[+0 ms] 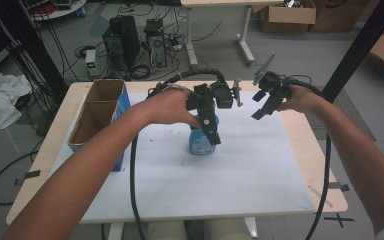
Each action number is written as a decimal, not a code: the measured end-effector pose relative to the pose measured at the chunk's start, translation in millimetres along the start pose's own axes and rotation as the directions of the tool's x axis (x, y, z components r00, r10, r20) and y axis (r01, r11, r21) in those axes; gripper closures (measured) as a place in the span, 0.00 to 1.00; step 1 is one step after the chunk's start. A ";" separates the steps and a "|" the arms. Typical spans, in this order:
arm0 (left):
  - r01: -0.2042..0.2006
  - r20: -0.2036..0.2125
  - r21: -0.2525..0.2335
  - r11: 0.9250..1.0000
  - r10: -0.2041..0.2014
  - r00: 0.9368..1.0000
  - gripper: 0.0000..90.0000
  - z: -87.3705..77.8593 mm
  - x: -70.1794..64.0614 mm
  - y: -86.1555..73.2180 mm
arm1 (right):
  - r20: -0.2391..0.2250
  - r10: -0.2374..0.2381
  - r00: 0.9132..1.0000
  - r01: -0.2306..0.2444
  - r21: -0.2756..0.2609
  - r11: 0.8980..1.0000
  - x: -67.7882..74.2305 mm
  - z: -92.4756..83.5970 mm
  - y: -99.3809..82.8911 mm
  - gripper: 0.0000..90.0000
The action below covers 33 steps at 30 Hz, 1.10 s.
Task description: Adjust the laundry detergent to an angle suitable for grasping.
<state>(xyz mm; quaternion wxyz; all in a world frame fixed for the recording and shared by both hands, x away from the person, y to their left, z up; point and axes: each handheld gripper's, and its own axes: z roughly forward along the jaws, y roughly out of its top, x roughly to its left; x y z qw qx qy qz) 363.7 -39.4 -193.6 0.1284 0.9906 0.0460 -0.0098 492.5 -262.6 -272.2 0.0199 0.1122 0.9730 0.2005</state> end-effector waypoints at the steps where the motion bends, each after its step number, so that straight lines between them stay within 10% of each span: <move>1: -0.001 0.000 -0.001 1.000 0.001 1.000 0.22 0.0 0.0 -0.1 | 0.000 0.003 1.000 -0.003 0.004 1.000 0.2 -0.4 -0.1 0.20; 33: -0.010 -0.068 -0.023 1.000 0.009 0.998 0.22 -18.6 1.3 -3.0 | 0.003 -0.006 1.000 0.006 0.000 1.000 5.5 -5.2 0.9 0.20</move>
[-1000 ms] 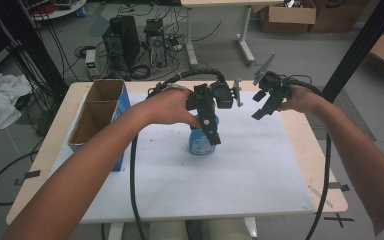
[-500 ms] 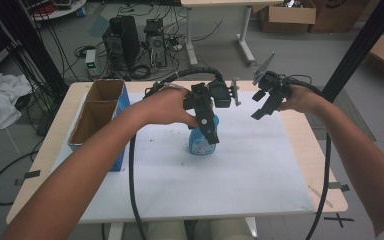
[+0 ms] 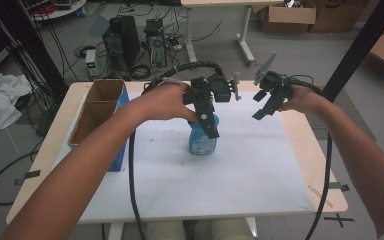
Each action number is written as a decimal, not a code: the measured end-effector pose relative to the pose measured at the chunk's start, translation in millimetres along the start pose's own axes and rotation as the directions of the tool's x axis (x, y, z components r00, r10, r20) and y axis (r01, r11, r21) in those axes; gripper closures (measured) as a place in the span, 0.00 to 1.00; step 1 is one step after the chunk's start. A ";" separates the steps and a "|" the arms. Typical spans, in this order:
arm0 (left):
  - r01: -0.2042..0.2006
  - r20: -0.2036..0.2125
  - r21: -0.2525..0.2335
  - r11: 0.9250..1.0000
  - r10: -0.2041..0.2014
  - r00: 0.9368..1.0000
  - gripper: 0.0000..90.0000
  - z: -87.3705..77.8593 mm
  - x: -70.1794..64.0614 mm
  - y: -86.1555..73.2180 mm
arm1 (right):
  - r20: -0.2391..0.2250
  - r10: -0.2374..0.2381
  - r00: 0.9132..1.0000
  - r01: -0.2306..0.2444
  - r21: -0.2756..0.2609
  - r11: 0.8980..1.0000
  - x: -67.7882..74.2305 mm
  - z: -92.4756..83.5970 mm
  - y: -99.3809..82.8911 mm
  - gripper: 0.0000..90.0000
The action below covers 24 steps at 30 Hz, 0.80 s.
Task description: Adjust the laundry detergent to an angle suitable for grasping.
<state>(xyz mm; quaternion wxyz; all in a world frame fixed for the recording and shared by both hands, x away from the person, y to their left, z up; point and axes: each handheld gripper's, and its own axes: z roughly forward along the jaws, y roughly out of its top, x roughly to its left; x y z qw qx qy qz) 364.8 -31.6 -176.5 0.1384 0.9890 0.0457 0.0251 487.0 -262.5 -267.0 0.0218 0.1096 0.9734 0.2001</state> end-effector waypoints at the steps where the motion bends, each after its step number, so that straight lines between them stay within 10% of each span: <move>1: 0.003 -0.008 -0.008 1.000 -0.003 1.000 0.22 -2.5 3.0 -0.8 | -0.001 0.000 1.000 0.000 0.000 1.000 0.0 0.1 0.0 0.20; 24: 0.025 -0.051 -0.039 0.999 -0.027 0.998 0.22 -9.5 30.0 -7.5 | -0.002 0.002 1.000 -0.002 0.004 1.000 0.5 0.0 -0.4 0.20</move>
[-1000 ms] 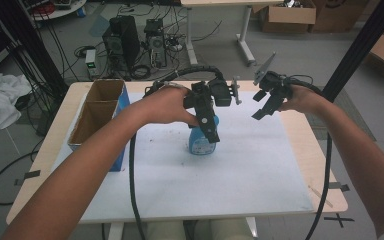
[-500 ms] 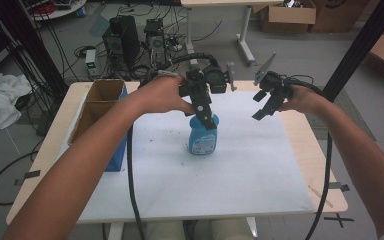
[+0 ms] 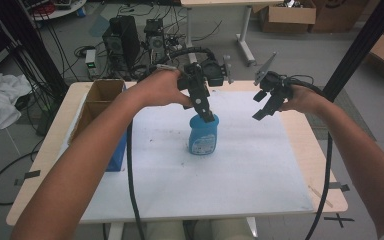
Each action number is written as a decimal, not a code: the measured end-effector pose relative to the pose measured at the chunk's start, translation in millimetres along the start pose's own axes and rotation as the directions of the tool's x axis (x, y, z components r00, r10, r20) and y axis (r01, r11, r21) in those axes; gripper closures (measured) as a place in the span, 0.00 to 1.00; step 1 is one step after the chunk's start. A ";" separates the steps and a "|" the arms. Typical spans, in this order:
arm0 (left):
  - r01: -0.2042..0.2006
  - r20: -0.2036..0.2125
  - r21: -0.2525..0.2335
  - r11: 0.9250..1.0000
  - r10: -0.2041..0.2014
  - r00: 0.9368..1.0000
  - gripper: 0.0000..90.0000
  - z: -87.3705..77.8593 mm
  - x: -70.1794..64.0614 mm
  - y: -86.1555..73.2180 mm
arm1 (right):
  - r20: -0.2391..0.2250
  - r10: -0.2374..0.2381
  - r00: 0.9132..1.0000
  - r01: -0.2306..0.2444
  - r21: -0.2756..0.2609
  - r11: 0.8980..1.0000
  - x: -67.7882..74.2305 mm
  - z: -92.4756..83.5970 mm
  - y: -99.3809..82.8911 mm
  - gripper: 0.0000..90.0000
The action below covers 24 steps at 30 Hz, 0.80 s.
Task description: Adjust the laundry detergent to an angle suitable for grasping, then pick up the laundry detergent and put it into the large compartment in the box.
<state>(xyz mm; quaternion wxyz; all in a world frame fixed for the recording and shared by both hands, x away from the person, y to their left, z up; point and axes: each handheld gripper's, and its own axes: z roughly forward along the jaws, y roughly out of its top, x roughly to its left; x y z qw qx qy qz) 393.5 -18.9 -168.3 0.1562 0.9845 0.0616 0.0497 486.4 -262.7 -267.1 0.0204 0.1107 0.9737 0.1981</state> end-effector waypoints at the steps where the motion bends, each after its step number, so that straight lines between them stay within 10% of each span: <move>1: 0.001 0.000 -0.003 1.000 -0.001 1.000 0.22 -0.2 0.5 -0.2 | 0.000 0.000 1.000 0.000 0.001 1.000 0.0 0.1 0.0 0.20; 24: 0.009 -0.022 0.010 1.000 -0.009 1.000 0.22 -4.6 3.5 2.4 | 0.002 -0.002 1.000 0.002 -0.010 1.000 0.7 -4.2 -1.8 0.20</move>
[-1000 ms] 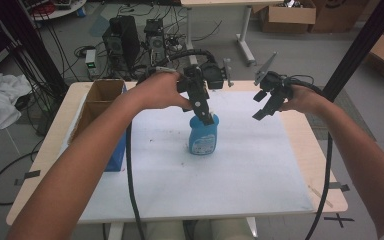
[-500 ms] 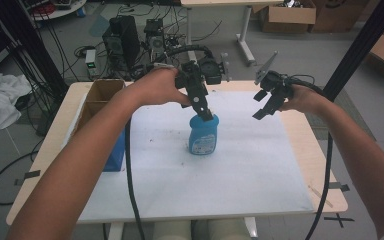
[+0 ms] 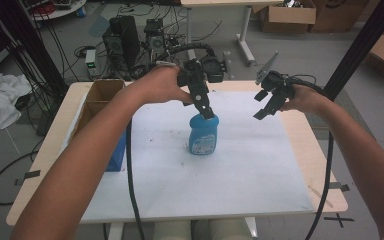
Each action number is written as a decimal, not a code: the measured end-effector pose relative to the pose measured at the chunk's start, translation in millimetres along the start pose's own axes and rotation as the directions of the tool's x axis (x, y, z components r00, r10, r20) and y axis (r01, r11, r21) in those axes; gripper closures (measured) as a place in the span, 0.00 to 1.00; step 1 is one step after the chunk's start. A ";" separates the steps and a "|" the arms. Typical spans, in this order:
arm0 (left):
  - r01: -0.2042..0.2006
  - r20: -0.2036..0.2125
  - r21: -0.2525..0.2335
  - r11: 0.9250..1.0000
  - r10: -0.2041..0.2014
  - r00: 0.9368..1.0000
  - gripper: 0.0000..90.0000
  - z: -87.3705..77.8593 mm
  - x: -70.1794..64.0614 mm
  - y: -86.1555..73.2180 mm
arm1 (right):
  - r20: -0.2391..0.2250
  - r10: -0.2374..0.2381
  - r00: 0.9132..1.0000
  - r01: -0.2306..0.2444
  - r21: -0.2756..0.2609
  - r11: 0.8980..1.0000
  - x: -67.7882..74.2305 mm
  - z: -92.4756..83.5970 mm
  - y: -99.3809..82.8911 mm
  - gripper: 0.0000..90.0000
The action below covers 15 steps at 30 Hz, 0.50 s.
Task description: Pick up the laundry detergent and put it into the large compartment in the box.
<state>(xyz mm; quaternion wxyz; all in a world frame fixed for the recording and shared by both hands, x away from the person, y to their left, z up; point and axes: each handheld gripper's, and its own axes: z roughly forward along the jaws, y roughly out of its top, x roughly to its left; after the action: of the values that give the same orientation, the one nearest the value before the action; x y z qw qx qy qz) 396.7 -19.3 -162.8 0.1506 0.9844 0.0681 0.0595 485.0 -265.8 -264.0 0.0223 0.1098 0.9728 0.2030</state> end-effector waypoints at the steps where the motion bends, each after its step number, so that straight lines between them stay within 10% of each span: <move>1: 0.002 0.002 -0.003 1.000 -0.002 1.000 0.21 0.8 1.1 0.6 | -0.001 0.002 1.000 -0.002 -0.001 1.000 0.0 -0.1 -0.1 0.20; 15: 0.015 0.031 0.005 1.000 -0.015 0.999 0.21 19.8 25.9 5.8 | -0.005 0.008 1.000 -0.008 0.005 1.000 -2.3 -0.5 -3.0 0.20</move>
<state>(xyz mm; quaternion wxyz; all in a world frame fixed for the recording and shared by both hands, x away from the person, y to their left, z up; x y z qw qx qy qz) 425.6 -26.6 -177.3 0.1496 0.9851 0.0731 0.0431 486.6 -269.1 -264.8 0.0187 0.1130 0.9729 0.2011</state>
